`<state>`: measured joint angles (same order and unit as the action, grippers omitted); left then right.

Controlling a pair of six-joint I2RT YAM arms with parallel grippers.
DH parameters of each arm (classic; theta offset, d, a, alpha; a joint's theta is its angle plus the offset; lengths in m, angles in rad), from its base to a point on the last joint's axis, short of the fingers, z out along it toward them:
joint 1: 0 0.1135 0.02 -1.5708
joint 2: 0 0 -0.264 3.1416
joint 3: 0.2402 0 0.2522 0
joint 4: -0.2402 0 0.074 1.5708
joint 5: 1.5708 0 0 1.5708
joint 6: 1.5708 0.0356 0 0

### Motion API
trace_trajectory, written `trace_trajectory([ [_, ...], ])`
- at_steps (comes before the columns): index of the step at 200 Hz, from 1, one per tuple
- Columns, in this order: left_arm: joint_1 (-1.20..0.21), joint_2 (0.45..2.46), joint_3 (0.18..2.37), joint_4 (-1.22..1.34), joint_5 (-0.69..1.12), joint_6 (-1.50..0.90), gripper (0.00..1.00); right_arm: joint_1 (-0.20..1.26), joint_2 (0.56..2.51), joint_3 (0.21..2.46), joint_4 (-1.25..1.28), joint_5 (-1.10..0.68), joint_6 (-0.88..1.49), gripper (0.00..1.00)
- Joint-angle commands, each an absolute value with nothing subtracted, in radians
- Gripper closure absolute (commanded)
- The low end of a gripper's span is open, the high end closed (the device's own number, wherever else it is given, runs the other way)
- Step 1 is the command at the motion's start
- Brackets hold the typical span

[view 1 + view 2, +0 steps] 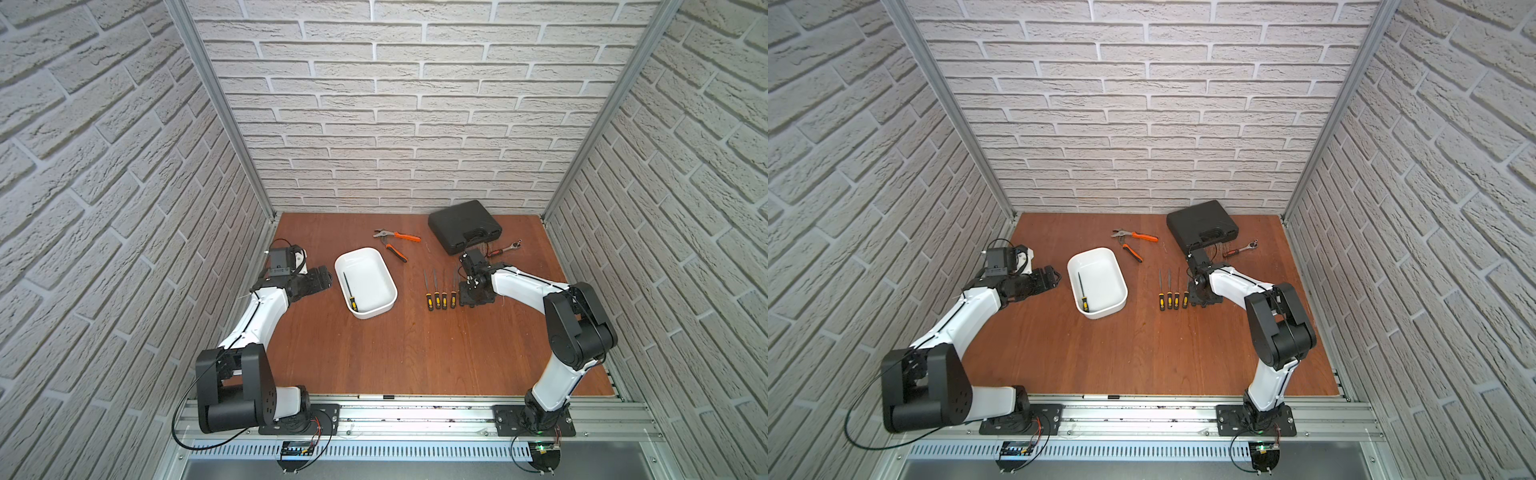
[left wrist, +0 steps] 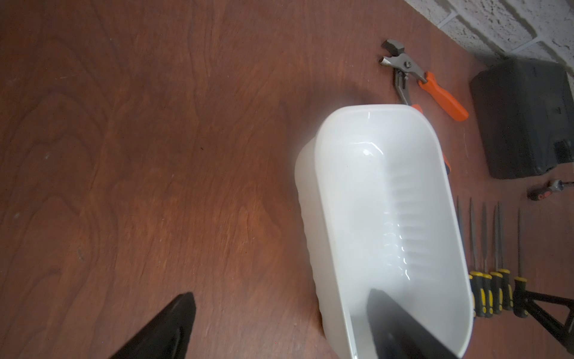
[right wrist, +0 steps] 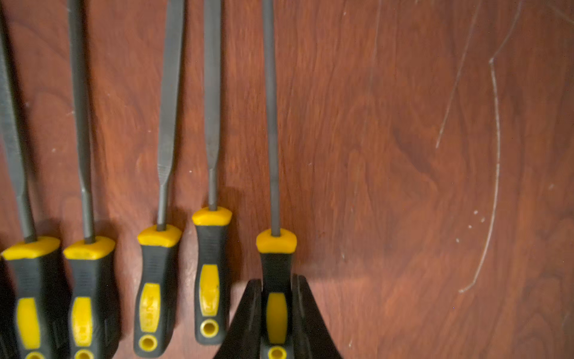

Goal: Take the file tool out of the storage box
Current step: Place the file tool at the center of the board.

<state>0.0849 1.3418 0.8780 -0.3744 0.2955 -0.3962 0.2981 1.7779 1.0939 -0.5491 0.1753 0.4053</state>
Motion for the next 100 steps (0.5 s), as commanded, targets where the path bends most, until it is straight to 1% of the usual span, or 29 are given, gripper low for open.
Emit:
trace_trajectory([
  [1,0.09,1.331,0.896,-0.37,0.292,-0.387,0.08,0.291,1.782,1.115,-0.495,0.165,0.381,0.97],
  [33,0.088,1.33,0.892,-0.37,0.289,-0.387,0.08,0.29,1.803,1.126,-0.503,0.17,0.367,0.94],
  [54,0.088,1.328,0.895,-0.373,0.288,-0.385,0.08,0.288,1.815,1.126,-0.507,0.166,0.363,0.79],
  [62,0.088,1.328,0.896,-0.375,0.289,-0.385,0.08,0.288,1.816,1.126,-0.506,0.166,0.365,0.75],
  [100,0.088,1.331,0.898,-0.374,0.29,-0.382,0.08,0.288,1.803,1.136,-0.516,0.178,0.365,0.72],
])
